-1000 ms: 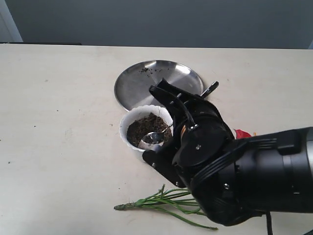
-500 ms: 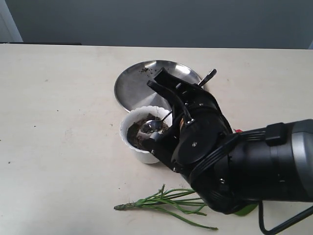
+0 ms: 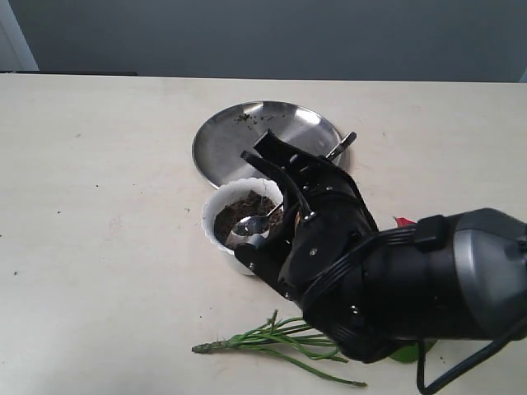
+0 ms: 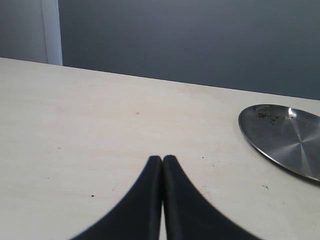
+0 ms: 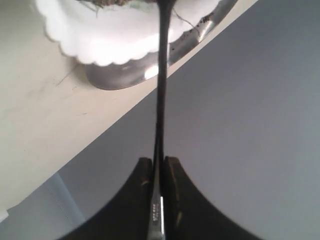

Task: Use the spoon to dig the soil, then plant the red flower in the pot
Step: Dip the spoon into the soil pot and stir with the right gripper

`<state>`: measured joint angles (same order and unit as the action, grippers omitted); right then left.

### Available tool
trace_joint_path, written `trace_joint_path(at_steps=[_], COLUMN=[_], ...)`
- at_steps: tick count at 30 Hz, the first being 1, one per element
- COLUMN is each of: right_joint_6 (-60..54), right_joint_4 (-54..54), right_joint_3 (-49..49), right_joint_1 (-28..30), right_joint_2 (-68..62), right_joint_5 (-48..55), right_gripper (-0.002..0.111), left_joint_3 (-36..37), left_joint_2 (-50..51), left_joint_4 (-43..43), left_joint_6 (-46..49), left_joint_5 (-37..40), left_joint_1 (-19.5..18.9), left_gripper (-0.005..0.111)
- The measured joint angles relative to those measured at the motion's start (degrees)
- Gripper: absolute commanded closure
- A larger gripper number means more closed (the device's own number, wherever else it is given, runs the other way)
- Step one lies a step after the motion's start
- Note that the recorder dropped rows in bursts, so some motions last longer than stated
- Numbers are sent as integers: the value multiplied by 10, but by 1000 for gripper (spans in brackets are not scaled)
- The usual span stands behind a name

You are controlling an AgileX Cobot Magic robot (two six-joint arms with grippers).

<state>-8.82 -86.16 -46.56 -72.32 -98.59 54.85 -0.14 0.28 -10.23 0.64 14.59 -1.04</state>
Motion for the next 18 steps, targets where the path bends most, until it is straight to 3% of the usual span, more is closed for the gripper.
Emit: trace_joint_path(at_steps=[11,18], right_joint_6=[35,0], right_joint_4=[-10,80], right_joint_3=[-43,-74], right_joint_1=[0,0], right_joint_2=[-8,10], right_joint_5=[54,66], right_gripper=[109,109], left_joint_3=[0,0], left_joint_2=[0,0], left_joint_4=[0,0], left_joint_6=[0,0], left_joint_5=[0,0], left_joint_1=[0,0], left_gripper=[106,106])
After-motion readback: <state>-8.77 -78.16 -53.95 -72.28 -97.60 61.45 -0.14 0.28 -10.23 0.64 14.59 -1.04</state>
